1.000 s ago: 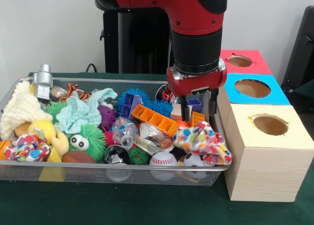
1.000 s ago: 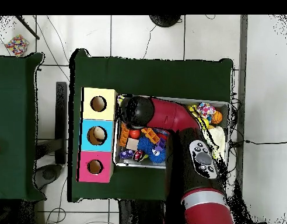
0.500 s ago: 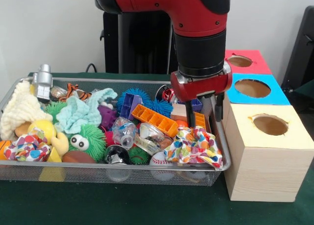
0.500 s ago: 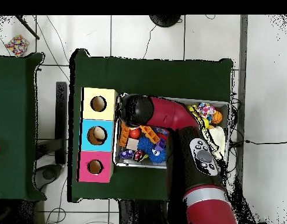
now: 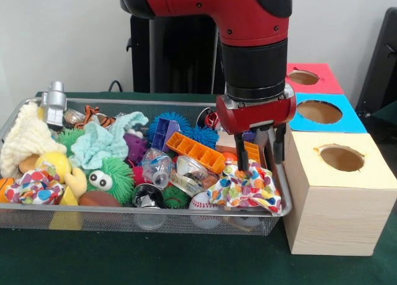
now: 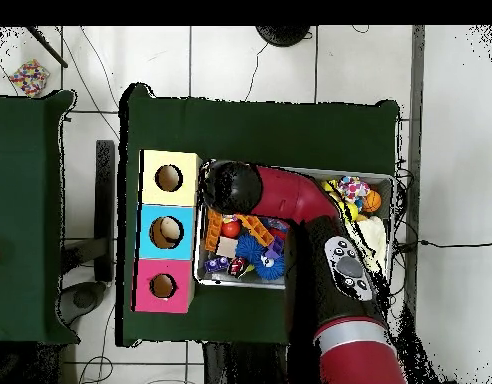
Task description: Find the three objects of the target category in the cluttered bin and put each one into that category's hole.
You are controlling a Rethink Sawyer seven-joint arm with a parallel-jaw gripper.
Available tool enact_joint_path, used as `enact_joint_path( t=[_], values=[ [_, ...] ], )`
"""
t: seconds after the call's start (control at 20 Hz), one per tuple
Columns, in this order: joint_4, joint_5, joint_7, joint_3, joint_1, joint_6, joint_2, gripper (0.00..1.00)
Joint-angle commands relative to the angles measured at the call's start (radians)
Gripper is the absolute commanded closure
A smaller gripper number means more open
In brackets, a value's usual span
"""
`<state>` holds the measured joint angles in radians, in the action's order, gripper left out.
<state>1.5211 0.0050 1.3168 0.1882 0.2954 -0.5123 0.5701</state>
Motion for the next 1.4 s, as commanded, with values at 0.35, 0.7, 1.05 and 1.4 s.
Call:
enact_joint_path(
  t=[0.35,0.7,1.05,1.4],
  values=[
    [-0.002,-0.066,0.084,-0.016,-0.004,-0.021,-0.07,0.0],
    [-0.026,-0.149,0.031,-0.06,-0.018,0.01,-0.091,0.0],
    [-0.029,-0.221,0.03,-0.043,0.003,0.06,-0.111,0.0],
    [0.027,-0.207,0.076,0.052,0.064,0.161,-0.136,0.0]
  ],
)
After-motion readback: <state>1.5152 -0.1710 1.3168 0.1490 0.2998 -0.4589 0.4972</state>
